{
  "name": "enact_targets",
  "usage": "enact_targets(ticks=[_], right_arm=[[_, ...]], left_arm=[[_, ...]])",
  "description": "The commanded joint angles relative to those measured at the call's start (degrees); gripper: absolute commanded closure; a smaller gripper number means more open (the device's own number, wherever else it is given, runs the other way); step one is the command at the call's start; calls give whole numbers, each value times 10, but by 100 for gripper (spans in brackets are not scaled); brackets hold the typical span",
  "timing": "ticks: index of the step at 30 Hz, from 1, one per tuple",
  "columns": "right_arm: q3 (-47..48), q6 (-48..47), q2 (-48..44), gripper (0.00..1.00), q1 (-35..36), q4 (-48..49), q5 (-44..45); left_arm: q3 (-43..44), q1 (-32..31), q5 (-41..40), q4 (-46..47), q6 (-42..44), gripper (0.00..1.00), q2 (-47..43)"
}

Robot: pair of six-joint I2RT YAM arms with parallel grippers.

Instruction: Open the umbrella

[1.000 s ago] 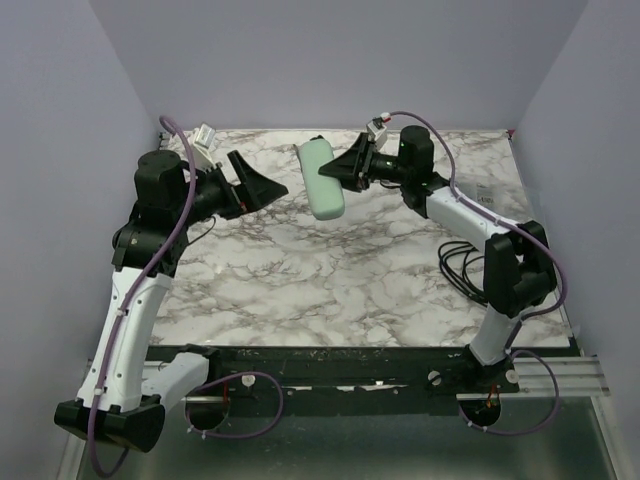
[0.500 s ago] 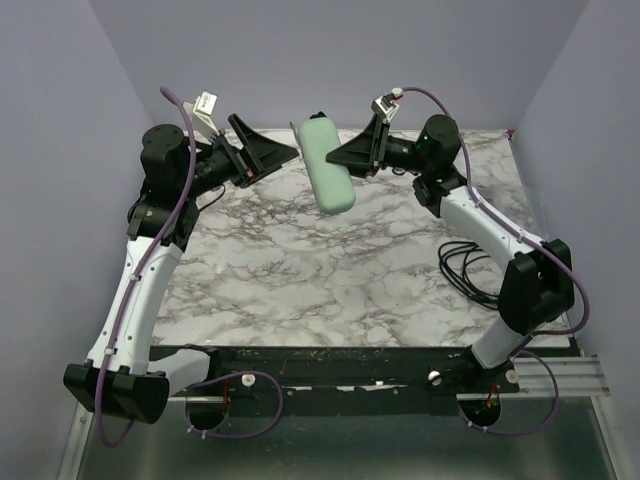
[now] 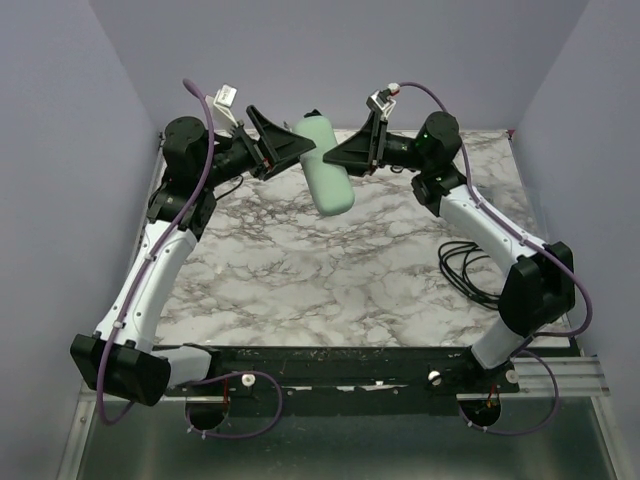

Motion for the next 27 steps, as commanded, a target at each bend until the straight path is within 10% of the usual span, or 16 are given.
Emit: enact_targets(ticks=[1, 11, 16, 19, 20, 27], right_arm=[[22, 7, -37, 57, 9, 9, -13], [12, 42, -36, 57, 19, 56, -25], [-12, 74, -36, 57, 24, 110, -41], [-26, 67, -43, 20, 24, 102, -41], [-25, 38, -49, 1, 24, 54, -37], [41, -365, -103, 0, 24, -531, 231]], left_arm=[[24, -18, -19, 24, -6, 6, 12], [14, -36, -12, 63, -18, 23, 21], [16, -37, 11, 65, -25, 81, 28], [32, -36, 16, 4, -6, 100, 31], [38, -35, 17, -14, 4, 100, 29], [-18, -12, -12, -172, 123, 100, -36]])
